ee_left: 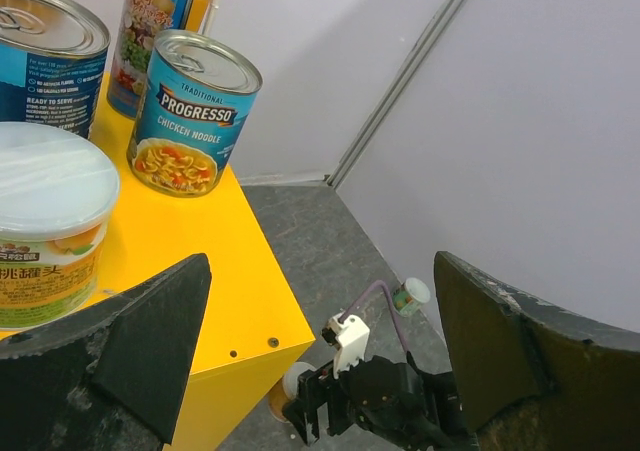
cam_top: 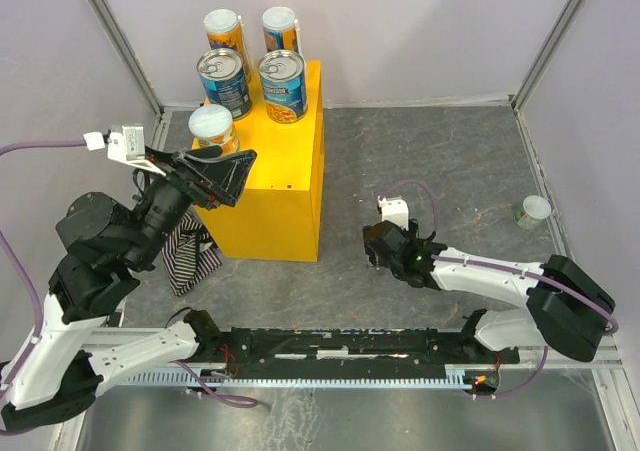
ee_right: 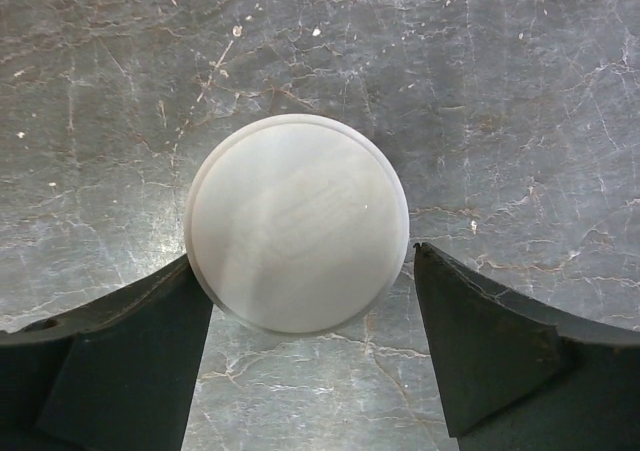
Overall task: Place and organize the canned foods onto the counter
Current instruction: Place the canned food at the center of the board, then pick up the canned food from the center of the board.
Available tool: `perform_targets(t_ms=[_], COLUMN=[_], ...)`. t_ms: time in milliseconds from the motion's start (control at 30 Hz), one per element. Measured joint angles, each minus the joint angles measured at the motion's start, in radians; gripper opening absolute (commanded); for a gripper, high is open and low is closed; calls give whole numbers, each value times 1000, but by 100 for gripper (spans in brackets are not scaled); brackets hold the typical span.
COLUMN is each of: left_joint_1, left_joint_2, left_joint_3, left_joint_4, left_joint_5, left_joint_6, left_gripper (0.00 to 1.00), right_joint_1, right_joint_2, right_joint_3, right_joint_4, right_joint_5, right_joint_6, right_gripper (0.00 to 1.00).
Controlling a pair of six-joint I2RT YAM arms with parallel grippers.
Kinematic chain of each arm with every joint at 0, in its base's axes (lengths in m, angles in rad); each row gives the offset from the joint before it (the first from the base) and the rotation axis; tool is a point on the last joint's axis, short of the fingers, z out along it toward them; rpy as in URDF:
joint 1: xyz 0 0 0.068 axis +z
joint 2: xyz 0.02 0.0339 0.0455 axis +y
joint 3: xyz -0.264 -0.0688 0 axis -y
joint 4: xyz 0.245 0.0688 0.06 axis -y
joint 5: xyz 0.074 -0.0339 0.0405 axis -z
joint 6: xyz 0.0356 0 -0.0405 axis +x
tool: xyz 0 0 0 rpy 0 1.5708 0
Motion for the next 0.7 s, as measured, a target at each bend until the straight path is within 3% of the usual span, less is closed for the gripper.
perform_targets(t_ms=[367, 533, 700], left_joint_1=[0, 0, 0], left_joint_2=[34, 39, 37], left_joint_3=[30, 36, 37], left_joint_4=[-40, -48, -56], left_joint_5=[0, -7, -14], left_joint_6=[1, 3, 3], left_gripper=[98, 98, 98], right_joint_1=[5, 5, 5], right_joint_2=[-41, -39, -38], right_joint_3=[-101, -109, -110], right_joint_4=[179, 222, 235], right_joint_5=[14, 16, 12], right_joint_6=[-35, -63, -82], right_gripper=[79, 50, 32])
